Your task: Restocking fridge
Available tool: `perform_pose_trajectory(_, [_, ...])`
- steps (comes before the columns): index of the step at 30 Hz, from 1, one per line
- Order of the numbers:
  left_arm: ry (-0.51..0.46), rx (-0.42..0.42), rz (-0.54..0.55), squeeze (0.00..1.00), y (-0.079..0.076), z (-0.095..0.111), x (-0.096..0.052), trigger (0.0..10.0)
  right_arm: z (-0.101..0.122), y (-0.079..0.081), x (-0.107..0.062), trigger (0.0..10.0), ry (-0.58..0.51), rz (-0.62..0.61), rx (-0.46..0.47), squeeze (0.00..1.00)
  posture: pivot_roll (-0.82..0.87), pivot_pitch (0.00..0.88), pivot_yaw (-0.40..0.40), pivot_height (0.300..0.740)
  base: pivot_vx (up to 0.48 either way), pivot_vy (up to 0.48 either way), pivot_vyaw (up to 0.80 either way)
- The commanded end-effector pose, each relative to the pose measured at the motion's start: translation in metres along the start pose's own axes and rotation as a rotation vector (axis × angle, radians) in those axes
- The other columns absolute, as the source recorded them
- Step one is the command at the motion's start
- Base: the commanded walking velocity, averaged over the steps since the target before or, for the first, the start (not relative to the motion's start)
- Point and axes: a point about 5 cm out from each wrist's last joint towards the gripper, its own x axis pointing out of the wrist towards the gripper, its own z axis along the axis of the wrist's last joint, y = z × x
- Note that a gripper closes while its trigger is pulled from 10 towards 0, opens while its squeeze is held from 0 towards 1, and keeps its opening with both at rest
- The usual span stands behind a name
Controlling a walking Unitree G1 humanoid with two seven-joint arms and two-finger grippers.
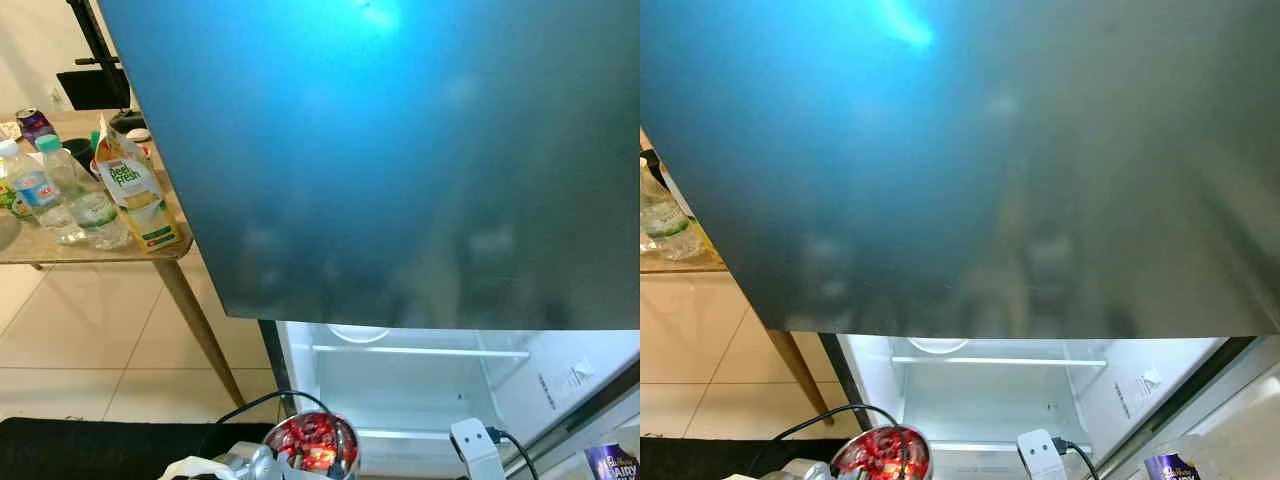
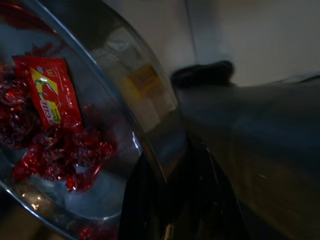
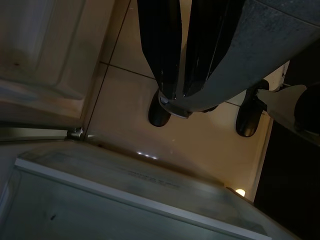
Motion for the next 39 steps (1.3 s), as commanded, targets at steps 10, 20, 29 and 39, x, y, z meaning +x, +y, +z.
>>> perform_pose_trajectory(10, [0.01, 0.189, 0.379, 0.0, 0.068, 0.01, -0.029, 10.0, 0.005, -0.004, 0.0, 10.0, -0.032, -0.048, 0.041, 0.0, -0.05, 0.0, 0.025, 0.74, 0.0, 0.0, 0.0])
perform_pose_trajectory(20, [0.013, 0.254, 0.449, 0.0, 0.068, 0.009, -0.029, 10.0, 0.01, -0.006, 0.001, 10.0, -0.053, -0.073, 0.082, 0.0, -0.05, 0.0, 0.026, 0.74, 0.0, 0.0, 0.0])
perform_pose_trajectory(29, [-0.014, 0.263, 0.469, 0.0, 0.064, 0.016, -0.023, 10.0, 0.019, -0.015, 0.0, 10.0, -0.091, -0.118, 0.125, 0.0, -0.05, 0.0, 0.024, 0.74, 0.0, 0.0, 0.0])
perform_pose_trajectory(39, [-0.051, 0.249, 0.451, 0.0, 0.051, 0.027, -0.012, 10.0, 0.038, -0.021, 0.001, 10.0, -0.163, -0.135, 0.191, 0.0, -0.05, 0.0, 0.026, 0.74, 0.0, 0.0, 0.0])
